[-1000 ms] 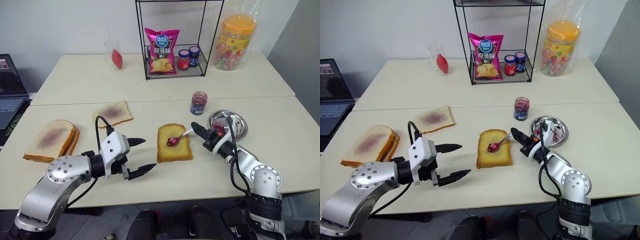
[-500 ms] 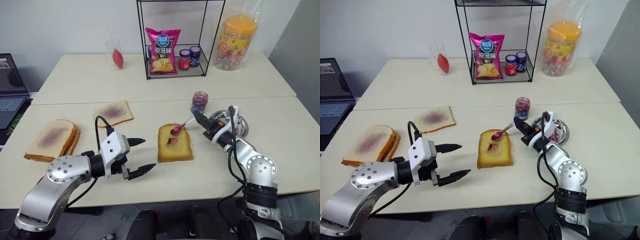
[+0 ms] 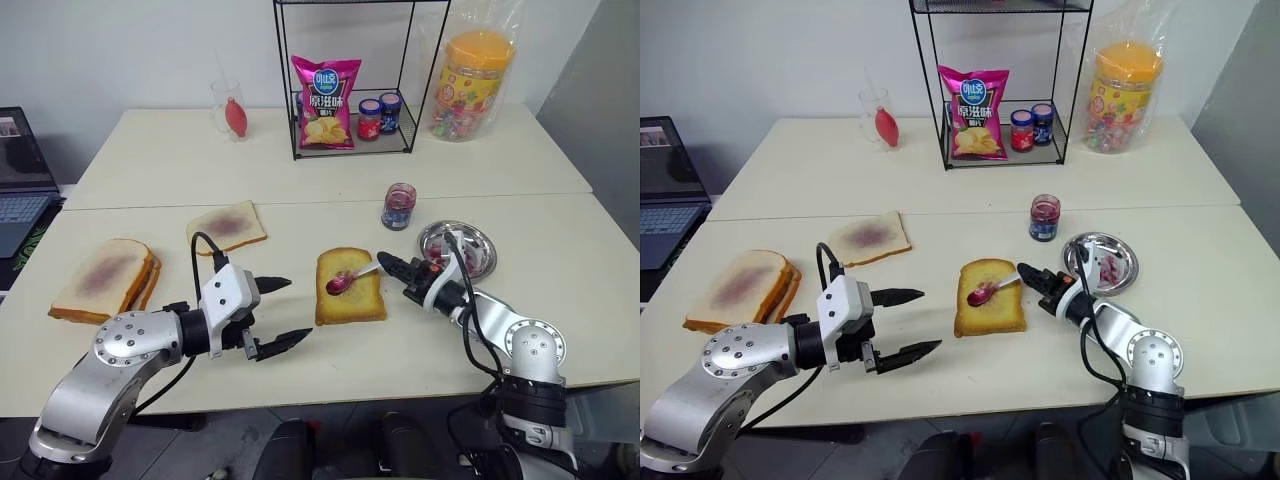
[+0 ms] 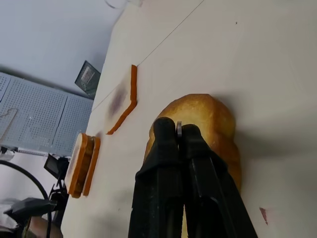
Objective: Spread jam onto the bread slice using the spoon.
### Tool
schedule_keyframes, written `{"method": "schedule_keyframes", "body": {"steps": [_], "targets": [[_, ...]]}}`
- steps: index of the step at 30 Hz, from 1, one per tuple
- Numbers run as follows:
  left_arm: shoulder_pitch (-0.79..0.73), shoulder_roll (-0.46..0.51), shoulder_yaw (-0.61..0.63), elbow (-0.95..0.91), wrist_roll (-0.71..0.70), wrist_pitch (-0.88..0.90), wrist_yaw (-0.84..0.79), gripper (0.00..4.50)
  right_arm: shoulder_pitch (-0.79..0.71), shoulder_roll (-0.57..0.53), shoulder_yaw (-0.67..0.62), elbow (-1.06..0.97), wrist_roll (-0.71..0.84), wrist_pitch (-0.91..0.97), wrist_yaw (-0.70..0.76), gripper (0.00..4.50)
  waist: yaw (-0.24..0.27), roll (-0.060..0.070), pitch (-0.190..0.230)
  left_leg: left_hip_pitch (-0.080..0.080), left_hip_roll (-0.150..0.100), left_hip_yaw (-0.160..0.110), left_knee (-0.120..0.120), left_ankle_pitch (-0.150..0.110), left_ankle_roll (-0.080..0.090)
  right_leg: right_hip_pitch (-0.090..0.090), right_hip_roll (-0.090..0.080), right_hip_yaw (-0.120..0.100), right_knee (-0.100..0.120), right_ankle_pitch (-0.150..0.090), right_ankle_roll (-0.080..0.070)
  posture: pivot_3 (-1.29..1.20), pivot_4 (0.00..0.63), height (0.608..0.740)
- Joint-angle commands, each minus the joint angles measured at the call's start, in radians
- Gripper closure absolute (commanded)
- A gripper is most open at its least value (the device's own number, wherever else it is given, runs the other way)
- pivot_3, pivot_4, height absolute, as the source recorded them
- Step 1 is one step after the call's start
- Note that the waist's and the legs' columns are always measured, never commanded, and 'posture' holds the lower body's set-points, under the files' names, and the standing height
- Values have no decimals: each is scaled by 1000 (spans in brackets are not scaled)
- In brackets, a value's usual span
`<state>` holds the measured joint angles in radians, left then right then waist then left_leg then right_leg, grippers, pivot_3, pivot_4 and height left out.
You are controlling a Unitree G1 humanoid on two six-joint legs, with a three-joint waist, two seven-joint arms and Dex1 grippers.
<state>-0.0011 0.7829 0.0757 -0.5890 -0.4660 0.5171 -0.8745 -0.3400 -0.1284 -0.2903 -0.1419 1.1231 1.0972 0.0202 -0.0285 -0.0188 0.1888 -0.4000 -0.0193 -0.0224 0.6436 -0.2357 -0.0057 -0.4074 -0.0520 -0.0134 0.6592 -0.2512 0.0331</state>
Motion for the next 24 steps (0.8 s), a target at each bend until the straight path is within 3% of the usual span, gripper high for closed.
{"method": "schedule_keyframes", "body": {"steps": [1, 8, 15, 24], "targets": [[-1, 6, 7, -26, -7, -1, 5, 0, -16, -83, -40, -18, 3, -4, 20, 4473, 0, 0, 0, 0, 0, 0, 0, 0, 0, 0, 0, 0, 0, 0, 0, 0, 150, 740], [-2, 7, 8, -22, -8, -4, 2, 0, -110, -63, -68, 66, -12, -84, -4, 4473, 2, 0, 0, 0, 0, 0, 0, 0, 0, 1, 0, 0, -1, 0, 1, 0, 150, 740], [-1, 10, 7, -25, -9, -2, -2, 0, -137, 15, -61, 83, 63, -42, -60, 4473, 1, 0, 0, 0, 0, 0, -1, 0, 0, 0, 0, 0, -1, 0, 0, 0, 150, 740], [10, 16, 8, -34, -16, 4, -12, 0, -54, -60, 7, 14, 112, 85, -3, 4473, 1, 0, 0, 0, 0, 0, 0, 0, 0, 0, 0, 0, -1, 0, 0, 0, 150, 740]]}}
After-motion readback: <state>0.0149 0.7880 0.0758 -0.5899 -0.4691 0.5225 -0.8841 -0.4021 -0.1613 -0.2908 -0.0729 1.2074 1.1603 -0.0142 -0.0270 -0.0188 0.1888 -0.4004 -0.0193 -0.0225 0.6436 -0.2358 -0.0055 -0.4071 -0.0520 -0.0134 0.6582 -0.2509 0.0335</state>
